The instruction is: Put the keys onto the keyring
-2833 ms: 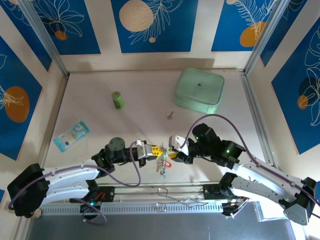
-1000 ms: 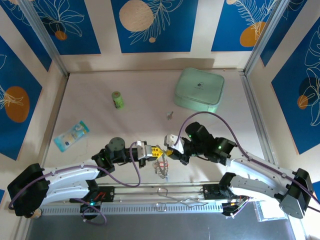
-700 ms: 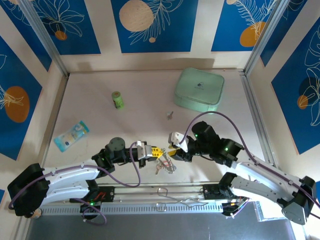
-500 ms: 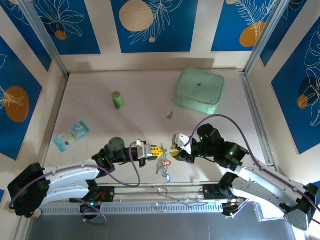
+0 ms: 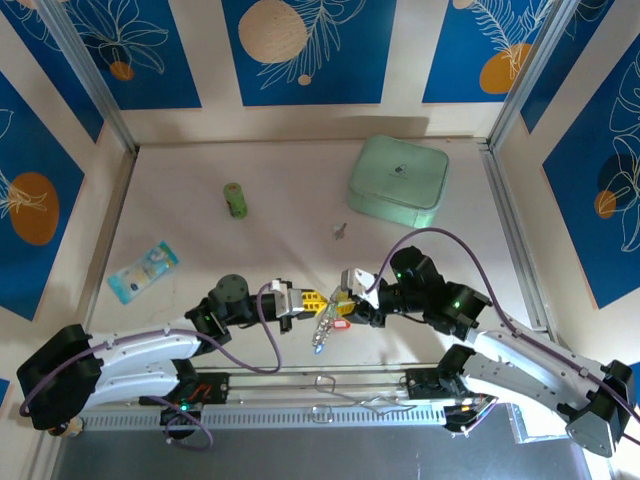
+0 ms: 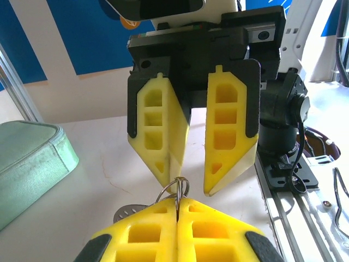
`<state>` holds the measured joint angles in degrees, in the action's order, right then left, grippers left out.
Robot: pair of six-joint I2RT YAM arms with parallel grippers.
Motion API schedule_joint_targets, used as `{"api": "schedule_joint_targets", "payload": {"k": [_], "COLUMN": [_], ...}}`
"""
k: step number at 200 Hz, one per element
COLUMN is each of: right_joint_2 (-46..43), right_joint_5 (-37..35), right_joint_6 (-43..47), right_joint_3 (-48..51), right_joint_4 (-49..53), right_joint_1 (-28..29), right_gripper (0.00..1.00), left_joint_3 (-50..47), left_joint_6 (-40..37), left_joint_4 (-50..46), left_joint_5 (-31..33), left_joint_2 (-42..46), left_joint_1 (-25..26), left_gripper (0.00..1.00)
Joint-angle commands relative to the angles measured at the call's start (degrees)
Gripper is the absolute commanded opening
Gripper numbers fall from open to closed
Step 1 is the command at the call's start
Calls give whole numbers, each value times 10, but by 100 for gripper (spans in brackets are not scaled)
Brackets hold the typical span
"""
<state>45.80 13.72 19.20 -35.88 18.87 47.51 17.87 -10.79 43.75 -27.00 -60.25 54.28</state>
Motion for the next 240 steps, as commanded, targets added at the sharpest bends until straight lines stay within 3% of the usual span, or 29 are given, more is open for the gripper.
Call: {"api": "schedule_joint_targets", "payload": {"k": [1,28,64,87,145,240], "right_joint_2": [-24,-54,-55,-39,-7,1], "right_joint_5": [-22,-43,17,16,-21,-23], "right_joint_6": [5,17,27,28,37,41], "right_joint_3": [3,1,0,3,-2,-11], "right_joint_4": [6,27,42,23,5,-5], "right_joint_1": [3,3,12,23,25,26], "right_gripper": [32,34,25,24,25,32], "left_joint_3": [-1,0,0,1,1,3], "left_joint_6": [9,8,8,9,8,10], "left_joint_4": [35,35,35,34,34,35], "left_joint_5": [-14,-15,-16,-18,-21,-28], "left_joint_2": [2,1,1,2,1,-5], "left_joint_1": [3,2,3,3,3,3], "left_gripper": [0,0,0,0,0,0]}}
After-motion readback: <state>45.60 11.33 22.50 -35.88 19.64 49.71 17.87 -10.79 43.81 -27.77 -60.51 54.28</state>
